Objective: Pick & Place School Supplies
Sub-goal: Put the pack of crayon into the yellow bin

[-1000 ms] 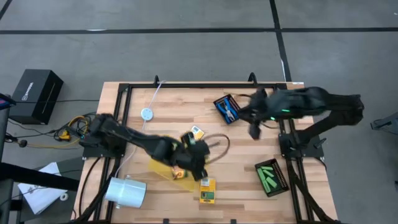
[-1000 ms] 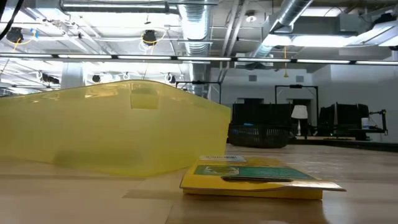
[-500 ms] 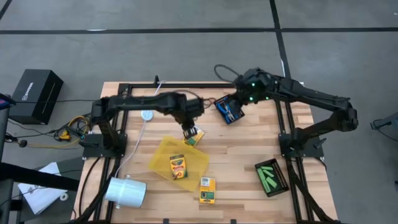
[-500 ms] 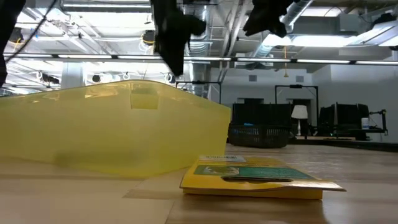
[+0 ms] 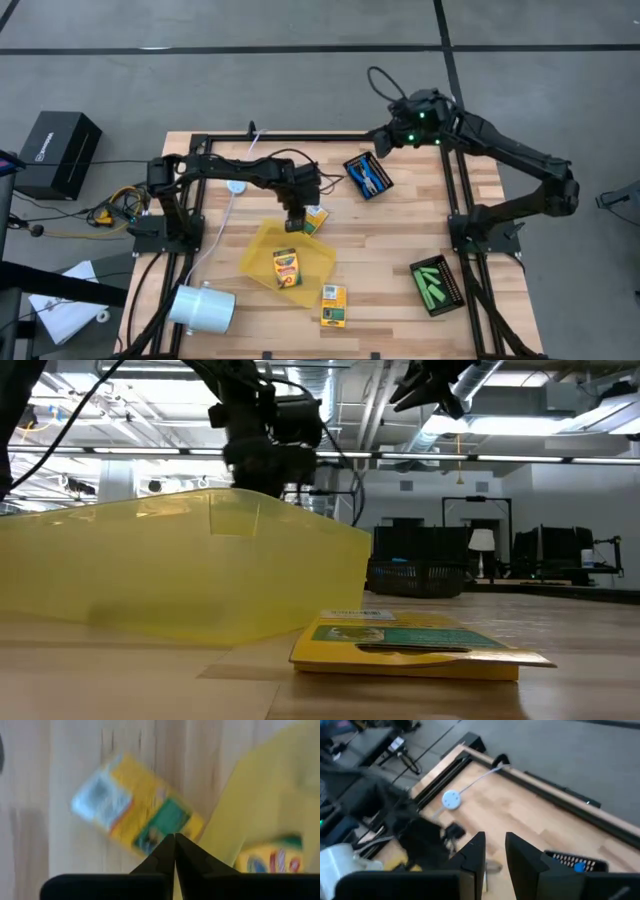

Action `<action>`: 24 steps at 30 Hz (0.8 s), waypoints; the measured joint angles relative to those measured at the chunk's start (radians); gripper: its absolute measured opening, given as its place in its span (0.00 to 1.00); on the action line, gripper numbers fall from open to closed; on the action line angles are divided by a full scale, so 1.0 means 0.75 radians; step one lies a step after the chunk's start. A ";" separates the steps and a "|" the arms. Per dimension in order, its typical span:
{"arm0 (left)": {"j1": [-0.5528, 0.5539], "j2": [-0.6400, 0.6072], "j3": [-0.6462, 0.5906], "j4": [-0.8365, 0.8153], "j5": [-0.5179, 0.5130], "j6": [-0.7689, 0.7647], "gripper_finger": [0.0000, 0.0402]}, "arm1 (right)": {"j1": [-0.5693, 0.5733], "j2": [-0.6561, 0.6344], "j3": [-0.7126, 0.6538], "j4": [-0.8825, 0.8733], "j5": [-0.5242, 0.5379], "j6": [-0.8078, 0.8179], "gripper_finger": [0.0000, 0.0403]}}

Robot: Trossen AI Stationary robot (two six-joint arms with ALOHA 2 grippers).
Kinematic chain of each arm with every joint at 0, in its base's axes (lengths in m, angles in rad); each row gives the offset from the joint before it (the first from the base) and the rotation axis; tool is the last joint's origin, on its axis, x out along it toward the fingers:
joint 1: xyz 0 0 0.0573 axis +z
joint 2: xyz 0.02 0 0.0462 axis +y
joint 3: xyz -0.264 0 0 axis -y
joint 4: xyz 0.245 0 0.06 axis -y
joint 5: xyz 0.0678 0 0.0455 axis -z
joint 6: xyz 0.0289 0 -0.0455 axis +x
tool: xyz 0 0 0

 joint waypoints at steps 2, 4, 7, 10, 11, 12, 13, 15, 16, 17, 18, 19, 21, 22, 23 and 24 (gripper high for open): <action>0.001 0.000 0.000 0.099 0.036 -0.007 0.00 | -0.036 0.000 0.000 0.006 0.001 -0.015 0.17; 0.010 0.002 0.001 0.159 0.058 -0.012 0.00 | -0.074 0.000 0.000 0.004 -0.005 -0.018 0.17; 0.025 0.036 0.002 0.220 0.063 -0.011 0.00 | -0.125 0.000 0.000 0.007 -0.064 -0.058 0.17; 0.047 0.111 0.002 0.237 0.135 -0.014 0.00 | -0.170 0.000 0.000 0.016 -0.123 -0.089 0.17; 0.052 0.144 0.001 0.244 0.158 -0.015 0.00 | -0.185 0.000 0.000 0.021 -0.141 -0.100 0.17; 0.053 0.176 0.001 0.251 0.167 -0.015 0.00 | -0.198 0.000 0.000 0.023 -0.156 -0.114 0.17; 0.054 0.207 0.001 0.258 0.167 -0.015 0.00 | -0.210 0.000 0.000 0.023 -0.169 -0.121 0.17; 0.054 0.260 0.001 0.285 0.179 -0.013 0.00 | -0.231 0.000 0.000 0.027 -0.173 -0.122 0.17; 0.054 0.280 0.005 0.299 0.207 -0.010 0.00 | -0.239 0.000 0.000 0.027 -0.181 -0.125 0.17; 0.055 0.298 0.009 0.305 0.238 -0.006 0.00 | -0.247 0.000 0.000 0.027 -0.200 -0.130 0.17; 0.055 0.323 0.009 0.304 0.258 -0.005 0.00 | -0.256 0.000 0.000 0.027 -0.220 -0.139 0.17; 0.056 0.338 0.010 0.302 0.263 -0.006 0.00 | -0.262 0.000 0.000 0.028 -0.235 -0.145 0.17; 0.063 0.355 0.012 0.299 0.262 -0.013 0.00 | -0.274 0.000 0.000 0.029 -0.244 -0.147 0.17; 0.069 0.357 0.011 0.298 0.262 -0.020 0.00 | -0.277 0.000 0.000 0.031 -0.245 -0.148 0.17; 0.076 0.358 0.011 0.298 0.259 -0.028 0.00 | -0.282 0.000 0.000 0.036 -0.245 -0.152 0.17; 0.090 0.358 0.010 0.301 0.250 -0.034 0.00 | -0.283 0.000 0.000 0.044 -0.245 -0.156 0.17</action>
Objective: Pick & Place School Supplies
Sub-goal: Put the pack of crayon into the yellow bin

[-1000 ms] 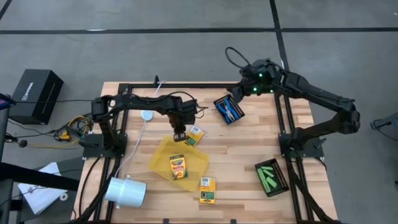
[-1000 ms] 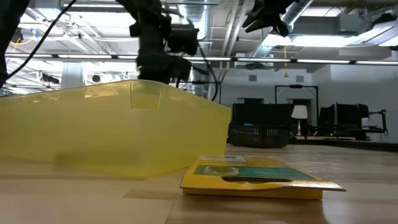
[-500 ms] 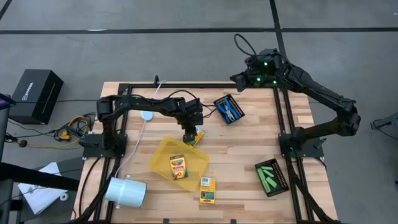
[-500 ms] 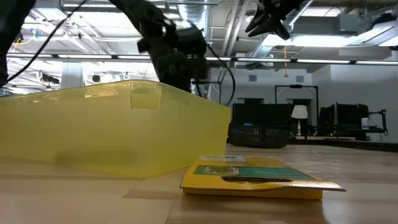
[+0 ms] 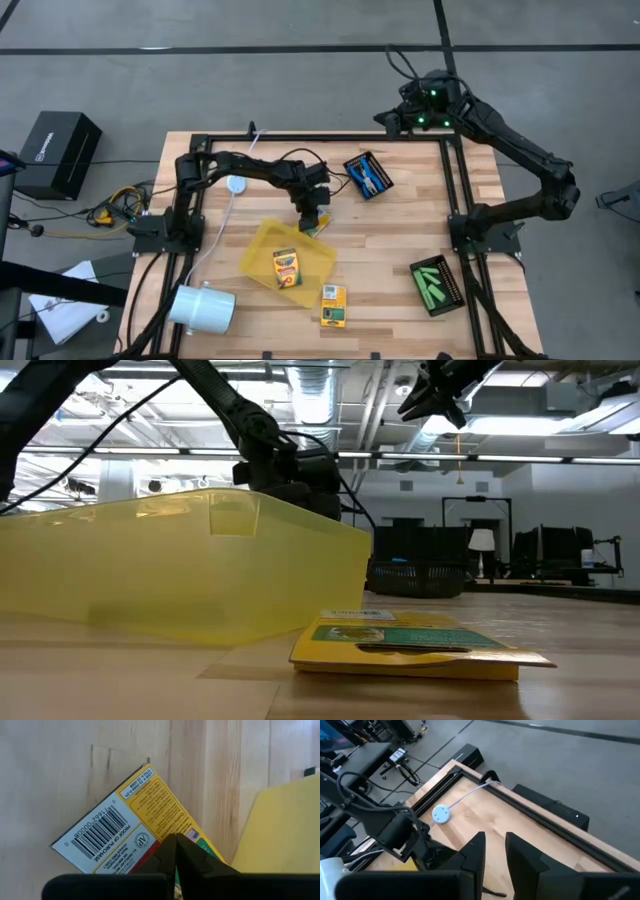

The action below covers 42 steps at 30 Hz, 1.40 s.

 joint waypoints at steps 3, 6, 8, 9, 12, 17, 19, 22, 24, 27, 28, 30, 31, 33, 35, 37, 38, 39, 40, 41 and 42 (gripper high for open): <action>0.055 -0.009 -0.002 0.008 -0.027 -0.021 0.00 | -0.001 0.000 0.001 0.033 0.001 -0.001 0.17; 0.147 -0.020 0.003 0.025 -0.086 -0.042 0.00 | -0.009 0.000 0.002 0.053 -0.006 -0.001 0.17; 0.203 -0.020 0.006 0.025 -0.088 -0.035 0.00 | -0.016 0.000 0.002 0.056 -0.026 0.000 0.17; 0.216 -0.023 0.005 0.025 -0.059 -0.027 0.00 | -0.018 0.000 0.002 0.057 -0.032 0.000 0.17; 0.211 -0.034 0.005 0.023 -0.062 -0.035 0.00 | -0.024 0.000 0.002 0.057 -0.032 0.000 0.17; 0.213 -0.050 0.002 0.024 -0.050 -0.083 0.00 | -0.023 0.000 0.002 0.057 -0.033 -0.001 0.17; 0.222 -0.077 -0.002 0.027 -0.061 -0.100 0.00 | -0.023 0.000 0.002 0.056 -0.033 -0.001 0.17; 0.250 -0.135 -0.009 0.028 -0.096 -0.110 0.00 | -0.023 0.000 0.002 0.056 -0.038 -0.001 0.17; 0.278 -0.183 -0.003 0.040 -0.104 -0.113 0.00 | -0.023 0.001 0.002 0.056 -0.051 -0.005 0.17; 0.308 -0.218 -0.002 0.043 -0.093 -0.119 0.00 | -0.023 0.001 0.002 0.059 -0.068 -0.024 0.17; 0.312 -0.229 -0.003 0.040 -0.089 -0.126 0.00 | -0.023 0.001 0.002 0.061 -0.069 -0.025 0.17; 0.320 -0.263 -0.003 0.043 -0.052 -0.164 0.01 | -0.023 0.001 0.002 0.061 -0.069 -0.025 0.17; 0.327 -0.288 -0.003 0.038 -0.016 -0.193 0.02 | -0.023 0.001 0.002 0.061 -0.072 -0.025 0.17; 0.334 -0.342 -0.002 0.015 0.059 -0.286 0.03 | -0.023 0.001 0.002 0.062 -0.098 -0.025 0.17; 0.335 -0.406 -0.002 -0.055 0.083 -0.356 0.06 | -0.023 0.001 0.002 0.062 -0.128 -0.025 0.17; 0.344 -0.466 -0.001 -0.136 0.054 -0.354 0.11 | -0.023 0.001 0.002 0.062 -0.138 -0.029 0.17; 0.353 -0.489 0.001 -0.180 0.038 -0.354 0.14 | -0.023 0.001 0.002 0.062 -0.139 -0.036 0.17; 0.367 -0.505 -0.004 -0.234 0.033 -0.354 0.18 | -0.023 0.001 0.002 0.063 -0.140 -0.041 0.17; 0.383 -0.518 -0.018 -0.271 0.031 -0.366 0.21 | -0.023 0.001 0.002 0.067 -0.141 -0.050 0.17; 0.405 -0.526 -0.041 -0.298 0.038 -0.394 0.24 | -0.023 0.001 0.002 0.073 -0.142 -0.058 0.17; 0.428 -0.530 -0.074 -0.320 0.065 -0.425 0.28 | -0.023 0.001 0.002 0.086 -0.145 -0.061 0.17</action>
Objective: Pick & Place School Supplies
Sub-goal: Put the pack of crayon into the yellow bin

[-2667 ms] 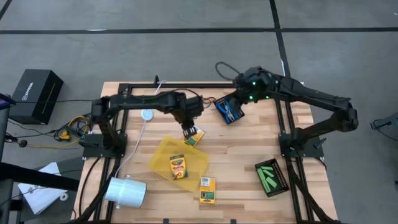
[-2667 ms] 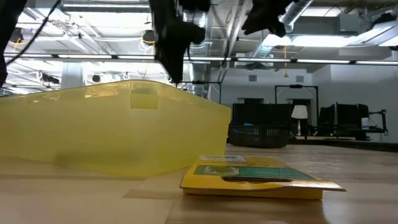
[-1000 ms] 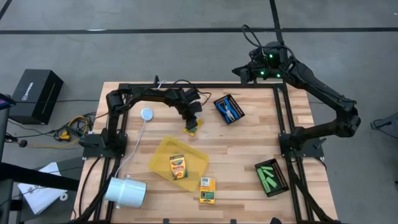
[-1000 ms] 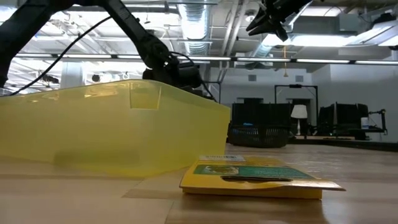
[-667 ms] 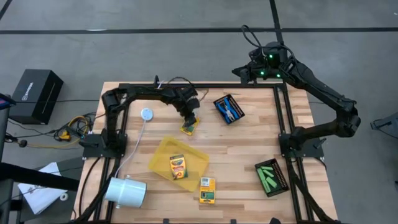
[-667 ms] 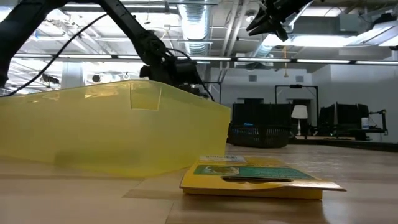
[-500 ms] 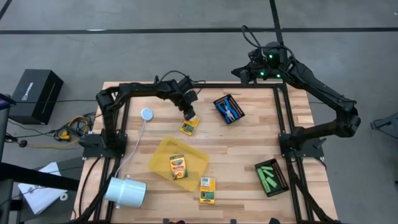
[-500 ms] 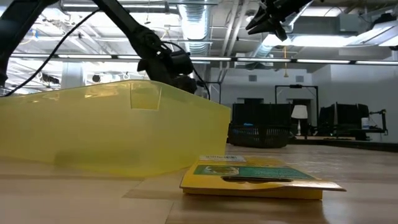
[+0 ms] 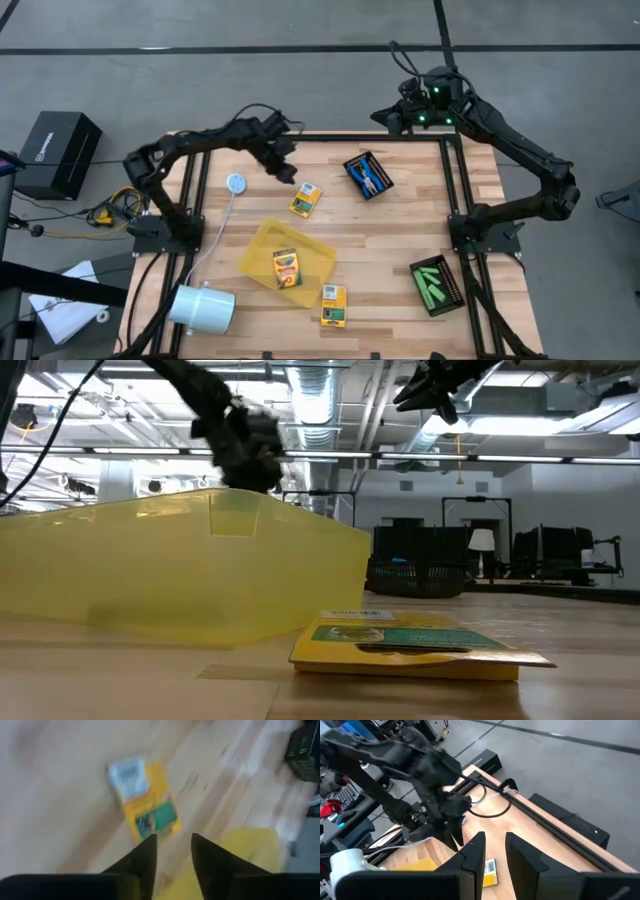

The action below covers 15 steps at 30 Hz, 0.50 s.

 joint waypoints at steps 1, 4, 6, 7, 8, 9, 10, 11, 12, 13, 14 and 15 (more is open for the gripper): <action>0.023 -0.002 -0.042 -0.008 0.051 -0.038 0.31 | 0.000 0.000 0.000 0.012 -0.009 -0.005 0.17; 0.079 -0.001 -0.172 0.028 0.227 -0.105 0.37 | -0.001 0.000 0.000 0.036 -0.028 -0.012 0.17; 0.093 -0.001 -0.259 0.100 0.313 -0.139 0.39 | 0.000 0.000 0.000 0.042 -0.035 -0.016 0.17; 0.100 -0.001 -0.299 0.141 0.353 -0.160 0.40 | 0.000 0.000 0.000 0.042 -0.051 -0.021 0.17; 0.106 -0.001 -0.335 0.182 0.393 -0.180 0.40 | 0.000 0.000 0.001 0.041 -0.066 -0.028 0.17; 0.110 -0.001 -0.364 0.225 0.436 -0.206 0.39 | 0.000 0.000 0.005 0.040 -0.073 -0.031 0.17; 0.114 -0.001 -0.390 0.259 0.467 -0.226 0.38 | 0.000 0.000 0.009 0.039 -0.080 -0.033 0.17; 0.116 -0.001 -0.415 0.281 0.479 -0.241 0.37 | 0.000 0.000 0.014 0.039 -0.084 -0.035 0.17; 0.117 -0.001 -0.438 0.294 0.474 -0.248 0.36 | 0.000 0.000 0.020 0.040 -0.089 -0.038 0.17; 0.117 -0.001 -0.459 0.308 0.462 -0.252 0.35 | 0.000 0.000 0.027 0.040 -0.093 -0.043 0.17; 0.117 -0.001 -0.475 0.317 0.446 -0.254 0.34 | 0.000 0.000 0.035 0.038 -0.093 -0.045 0.17; 0.117 -0.001 -0.489 0.322 0.427 -0.255 0.33 | 0.000 0.000 0.043 0.037 -0.094 -0.048 0.17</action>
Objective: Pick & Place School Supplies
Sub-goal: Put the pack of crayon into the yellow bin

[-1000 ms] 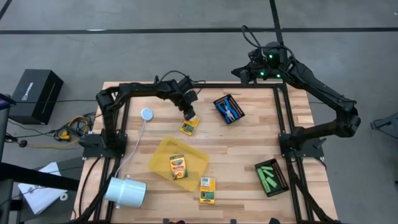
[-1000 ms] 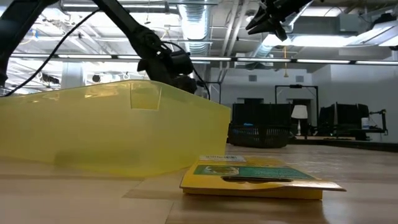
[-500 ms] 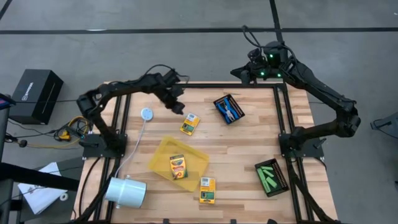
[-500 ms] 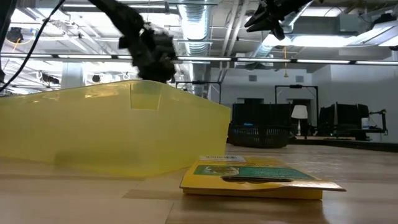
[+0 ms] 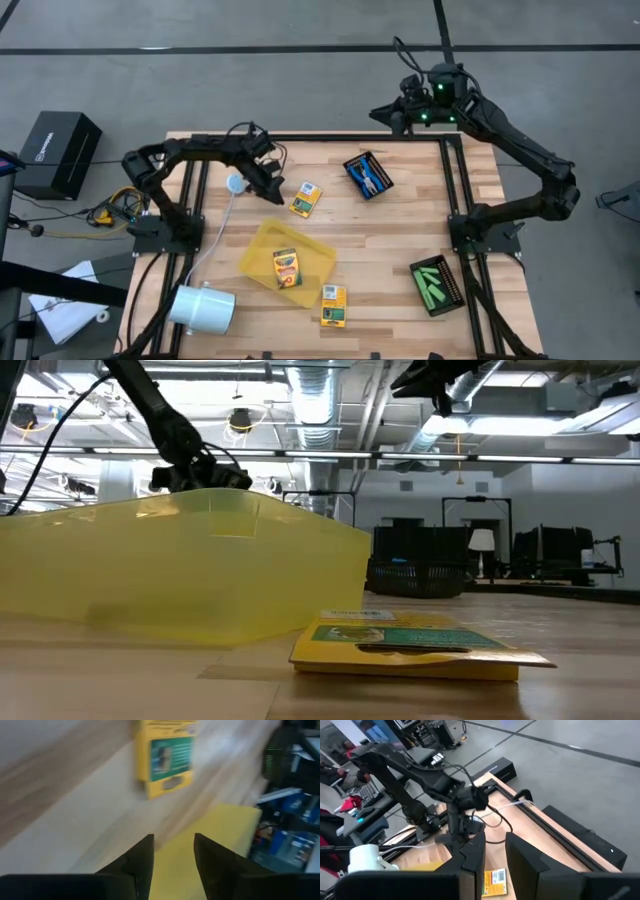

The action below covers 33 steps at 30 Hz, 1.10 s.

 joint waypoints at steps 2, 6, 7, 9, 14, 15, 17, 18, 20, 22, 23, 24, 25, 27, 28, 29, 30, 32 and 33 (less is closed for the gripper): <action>0.000 0.000 -0.027 0.011 -0.053 0.000 0.32 | 0.000 0.000 0.017 0.002 -0.001 0.000 0.17; -0.001 0.000 -0.041 0.049 -0.104 -0.005 0.31 | 0.000 0.000 0.045 0.000 -0.001 0.000 0.17; -0.002 0.000 -0.041 0.065 -0.110 -0.021 0.31 | 0.000 0.000 0.051 0.000 -0.001 0.000 0.17; -0.002 0.000 -0.040 0.105 -0.111 -0.052 0.31 | 0.000 0.000 0.063 0.001 0.000 0.001 0.17; -0.021 0.041 -0.040 0.154 -0.122 -0.103 0.31 | 0.000 0.000 0.086 0.001 0.000 0.001 0.17; -0.031 0.057 -0.040 0.161 -0.123 -0.110 0.31 | 0.000 0.000 0.089 0.001 0.000 0.002 0.17; -0.060 0.090 -0.040 0.159 -0.126 -0.119 0.31 | 0.000 0.000 0.097 0.000 0.000 0.004 0.17; -0.074 0.106 -0.039 0.170 -0.130 -0.120 0.30 | 0.000 0.000 0.101 0.000 0.001 0.004 0.17; -0.105 0.136 -0.039 0.177 -0.148 -0.121 0.30 | 0.000 0.000 0.104 0.003 0.001 0.004 0.17; -0.129 0.154 -0.037 0.190 -0.146 -0.126 0.30 | 0.000 0.000 0.104 0.002 0.001 0.005 0.17; -0.139 0.161 -0.036 0.198 -0.144 -0.130 0.30 | 0.000 0.000 0.104 0.002 0.001 0.005 0.17; -0.146 0.165 -0.036 0.207 -0.141 -0.131 0.30 | 0.000 0.000 0.104 0.001 0.001 0.004 0.17; -0.154 0.165 -0.036 0.215 -0.148 -0.136 0.30 | 0.000 0.000 0.104 0.001 0.001 0.005 0.17; -0.162 0.166 -0.036 0.231 -0.159 -0.153 0.30 | 0.000 0.000 0.104 0.000 0.001 0.004 0.17; -0.161 0.166 -0.036 0.239 -0.161 -0.169 0.29 | 0.000 0.000 0.104 0.000 0.001 0.004 0.17; -0.158 0.167 -0.037 0.251 -0.162 -0.188 0.29 | 0.000 0.000 0.104 0.000 0.001 0.004 0.17; -0.153 0.168 -0.038 0.267 -0.162 -0.204 0.29 | 0.000 0.000 0.104 0.000 0.001 0.004 0.17; -0.147 0.169 -0.039 0.302 -0.170 -0.234 0.29 | 0.000 0.000 0.104 0.000 0.001 0.005 0.17; -0.146 0.170 -0.039 0.316 -0.171 -0.241 0.29 | 0.000 0.000 0.104 0.000 0.001 0.004 0.17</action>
